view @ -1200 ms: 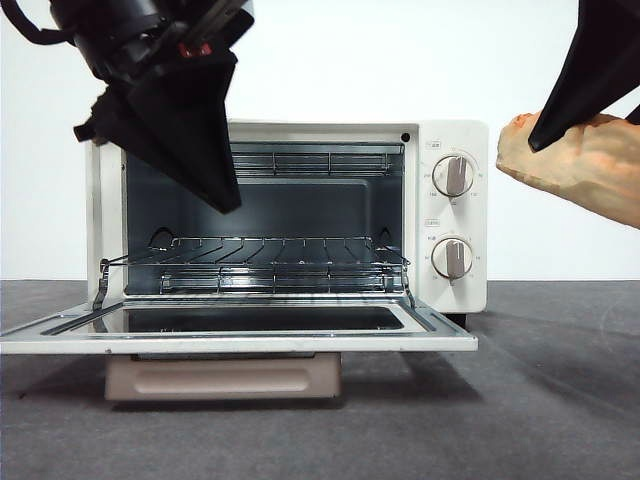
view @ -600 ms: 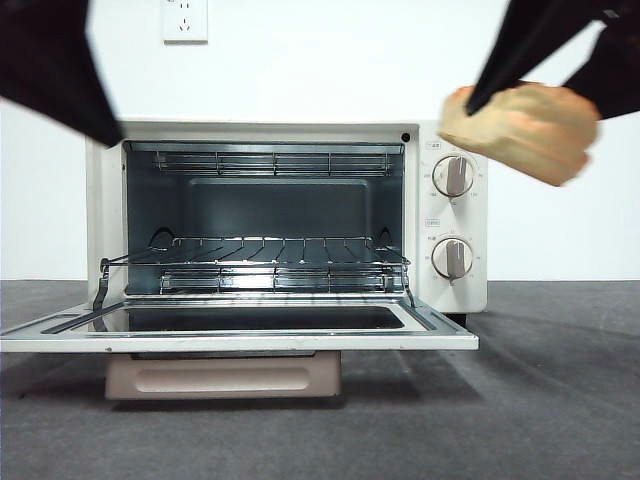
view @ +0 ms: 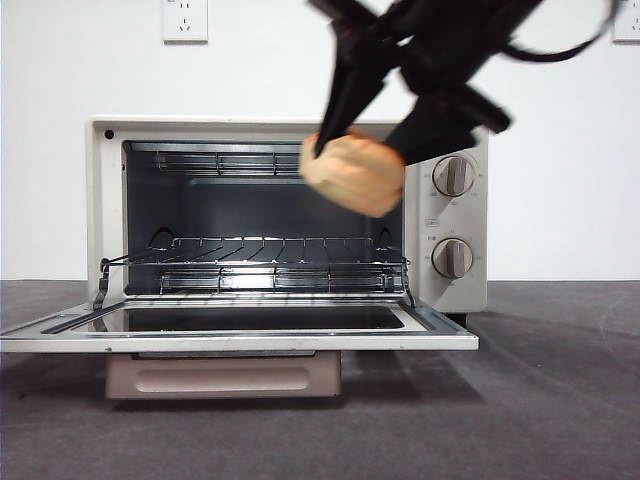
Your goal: The left arm flap open the oven, the right arm pick bread and place it into oven, the left arm flap close the oven
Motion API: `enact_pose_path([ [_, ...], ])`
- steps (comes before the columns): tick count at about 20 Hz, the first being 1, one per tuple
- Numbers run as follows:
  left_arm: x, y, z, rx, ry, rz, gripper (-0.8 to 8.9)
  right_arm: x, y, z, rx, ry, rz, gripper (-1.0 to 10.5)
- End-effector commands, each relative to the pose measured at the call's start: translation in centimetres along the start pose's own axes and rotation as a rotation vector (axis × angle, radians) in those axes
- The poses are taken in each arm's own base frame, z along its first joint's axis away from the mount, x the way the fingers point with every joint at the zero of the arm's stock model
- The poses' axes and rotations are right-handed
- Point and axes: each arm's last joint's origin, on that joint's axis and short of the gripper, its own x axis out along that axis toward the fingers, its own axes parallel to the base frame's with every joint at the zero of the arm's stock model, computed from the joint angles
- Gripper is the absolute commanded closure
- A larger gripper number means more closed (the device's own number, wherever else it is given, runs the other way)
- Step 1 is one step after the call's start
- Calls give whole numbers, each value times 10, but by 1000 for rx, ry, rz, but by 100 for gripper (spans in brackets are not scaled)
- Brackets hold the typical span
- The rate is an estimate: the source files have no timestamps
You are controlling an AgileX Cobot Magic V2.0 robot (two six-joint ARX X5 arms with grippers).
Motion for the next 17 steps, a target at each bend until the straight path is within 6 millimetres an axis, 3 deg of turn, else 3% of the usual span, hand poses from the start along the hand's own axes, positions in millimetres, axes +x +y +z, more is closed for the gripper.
enact_pose_path([
  [1, -3, -1, 1, -2, -15, -4, 798, 22, 5, 9, 49, -11, -6, 725],
  [8, -5, -2, 0, -1, -17, -4, 798, 65, 10, 27, 99, -111, -103, 725],
  [17, -5, -2, 0, -1, -17, -4, 798, 90, 1, 20, 146, -154, -181, 716],
])
